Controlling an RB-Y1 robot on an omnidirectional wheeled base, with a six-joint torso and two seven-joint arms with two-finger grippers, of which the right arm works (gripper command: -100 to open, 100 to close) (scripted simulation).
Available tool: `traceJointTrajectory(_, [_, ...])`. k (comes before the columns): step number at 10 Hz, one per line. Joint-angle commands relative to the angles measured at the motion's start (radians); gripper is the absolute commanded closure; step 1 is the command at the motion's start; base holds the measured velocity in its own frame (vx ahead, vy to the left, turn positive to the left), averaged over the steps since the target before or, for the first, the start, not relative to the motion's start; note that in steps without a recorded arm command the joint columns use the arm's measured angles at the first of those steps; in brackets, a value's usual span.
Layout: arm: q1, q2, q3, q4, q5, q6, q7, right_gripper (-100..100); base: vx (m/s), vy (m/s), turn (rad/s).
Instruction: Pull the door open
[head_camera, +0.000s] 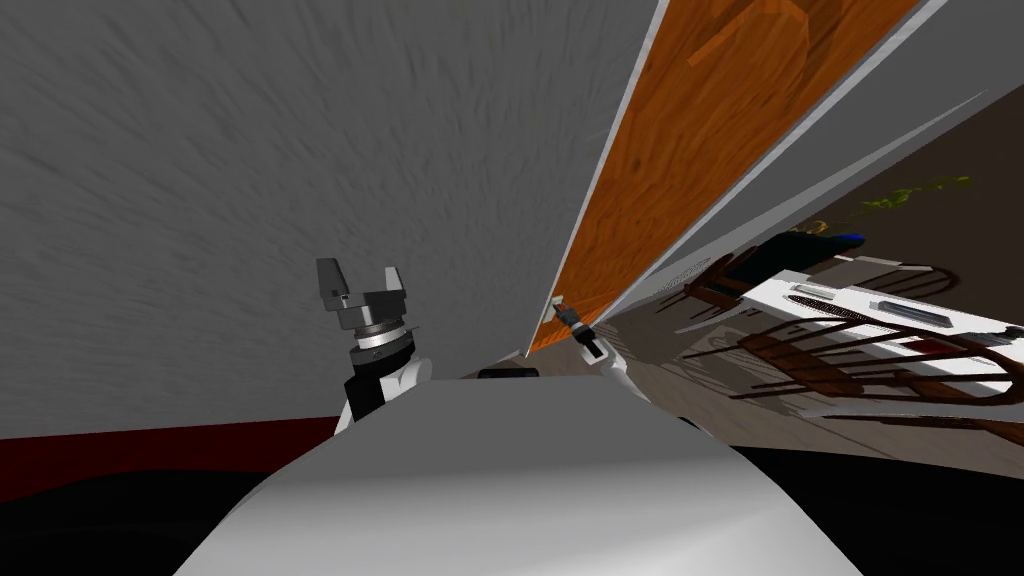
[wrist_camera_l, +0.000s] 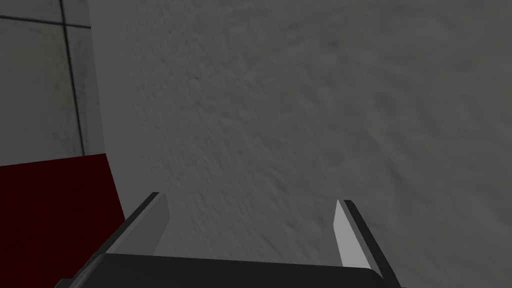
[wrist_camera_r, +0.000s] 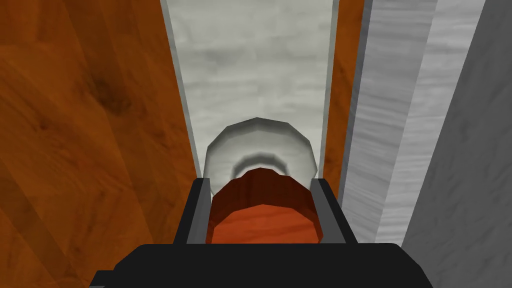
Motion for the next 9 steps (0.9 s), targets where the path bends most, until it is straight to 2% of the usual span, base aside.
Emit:
traceJointTrajectory(1, [-0.004,0.002,0.003,0.003,-0.018,0.003,-0.031,100,-0.061,-0.061,0.076])
traceJointTrajectory(4, [-0.014,0.004,0.008,0.012,-0.053,0.007,-0.085,100,-0.067,-0.044,0.074])
traceJointTrajectory(9, [-0.036,0.01,0.019,0.033,-0.137,0.019,-0.211,100,-0.076,-0.059,0.096])
